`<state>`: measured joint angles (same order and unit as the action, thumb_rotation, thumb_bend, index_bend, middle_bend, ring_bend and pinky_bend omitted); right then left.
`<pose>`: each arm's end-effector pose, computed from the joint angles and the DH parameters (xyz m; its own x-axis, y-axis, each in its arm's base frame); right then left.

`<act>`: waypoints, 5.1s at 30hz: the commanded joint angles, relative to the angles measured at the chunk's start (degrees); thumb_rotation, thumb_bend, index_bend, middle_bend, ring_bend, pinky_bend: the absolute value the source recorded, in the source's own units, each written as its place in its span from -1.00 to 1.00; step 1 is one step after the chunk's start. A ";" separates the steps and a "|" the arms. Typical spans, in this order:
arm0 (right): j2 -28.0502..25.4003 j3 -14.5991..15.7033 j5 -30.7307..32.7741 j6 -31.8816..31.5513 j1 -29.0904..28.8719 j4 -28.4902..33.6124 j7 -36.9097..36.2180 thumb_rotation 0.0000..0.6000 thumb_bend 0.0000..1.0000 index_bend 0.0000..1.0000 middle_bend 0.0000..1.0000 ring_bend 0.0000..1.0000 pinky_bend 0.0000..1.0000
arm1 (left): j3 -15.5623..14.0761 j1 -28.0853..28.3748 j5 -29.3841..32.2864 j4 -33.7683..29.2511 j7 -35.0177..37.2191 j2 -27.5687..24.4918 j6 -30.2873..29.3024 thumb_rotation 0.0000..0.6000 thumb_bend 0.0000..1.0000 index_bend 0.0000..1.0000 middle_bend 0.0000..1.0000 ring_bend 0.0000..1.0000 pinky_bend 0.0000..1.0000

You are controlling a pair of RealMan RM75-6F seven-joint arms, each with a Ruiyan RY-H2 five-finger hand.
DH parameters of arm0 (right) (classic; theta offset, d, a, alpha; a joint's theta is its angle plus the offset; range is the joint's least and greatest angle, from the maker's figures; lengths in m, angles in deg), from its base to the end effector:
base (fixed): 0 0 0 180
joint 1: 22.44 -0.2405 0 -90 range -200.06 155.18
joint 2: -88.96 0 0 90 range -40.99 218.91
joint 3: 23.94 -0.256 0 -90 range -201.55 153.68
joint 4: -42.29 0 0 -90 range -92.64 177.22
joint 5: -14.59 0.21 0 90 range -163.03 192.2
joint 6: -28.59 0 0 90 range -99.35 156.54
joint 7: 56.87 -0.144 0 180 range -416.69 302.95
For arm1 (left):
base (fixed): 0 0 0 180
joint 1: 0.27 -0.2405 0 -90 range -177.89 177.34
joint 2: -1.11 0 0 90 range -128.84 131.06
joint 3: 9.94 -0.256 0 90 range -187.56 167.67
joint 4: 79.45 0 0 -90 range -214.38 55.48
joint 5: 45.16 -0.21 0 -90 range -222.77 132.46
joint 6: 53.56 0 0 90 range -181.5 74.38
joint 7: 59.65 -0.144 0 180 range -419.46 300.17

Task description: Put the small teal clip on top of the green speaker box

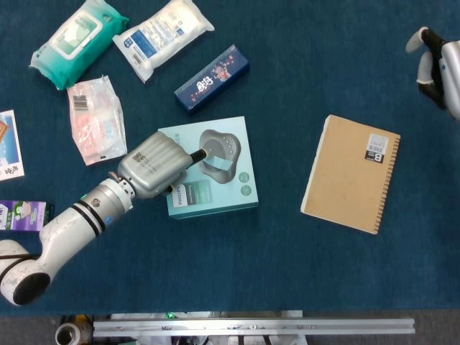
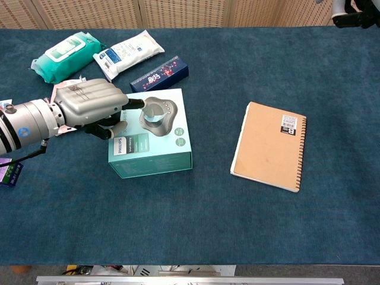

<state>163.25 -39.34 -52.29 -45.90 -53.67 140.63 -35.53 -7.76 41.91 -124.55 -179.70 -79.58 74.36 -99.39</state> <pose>-0.1755 -0.3291 0.1117 0.3735 0.0935 0.9229 -0.9072 -0.1711 0.3844 -0.1448 0.2840 0.0120 0.6763 0.3041 0.6710 0.6528 -0.6694 -0.3546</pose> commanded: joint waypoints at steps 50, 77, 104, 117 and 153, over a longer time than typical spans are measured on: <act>-0.02 -0.06 -0.67 -0.15 1.12 0.11 -0.58 1.00 0.33 -0.06 0.79 0.86 1.00 | -2.60 0.00 -0.02 -1.80 -0.79 -1.17 -3.02 1.00 0.25 -0.57 0.99 1.00 0.84; -0.56 -0.01 -0.72 -0.13 1.72 0.21 -1.16 1.00 0.33 -0.06 0.79 0.86 1.00 | -3.16 0.03 0.36 -2.14 -2.40 0.11 -3.26 1.00 0.25 -0.57 0.98 1.00 0.84; -0.49 -0.01 -0.82 -0.15 1.86 0.38 -0.90 1.00 0.33 -0.06 0.79 0.86 1.00 | -2.95 -0.09 1.20 -1.22 -1.85 -0.40 -3.69 1.00 0.25 -0.57 0.98 1.00 0.84; -2.59 0.23 -1.97 -2.31 3.74 0.79 -1.85 1.00 0.31 -0.06 0.79 0.86 1.00 | -2.42 -4.47 -0.64 -1.78 1.62 -4.13 -11.81 1.00 0.24 -0.61 0.82 0.89 0.81; -11.38 8.92 -5.24 -11.71 24.37 -3.79 -16.35 1.00 -0.32 -0.18 0.02 -0.16 0.07 | -2.83 -34.25 2.68 4.06 12.72 -6.31 -44.29 1.00 -0.20 -0.75 -0.43 -0.52 -0.35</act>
<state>151.97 -30.40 -57.40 -57.70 -29.31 136.70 -51.98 -10.62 7.70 -121.83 -175.60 -66.84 68.07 -143.68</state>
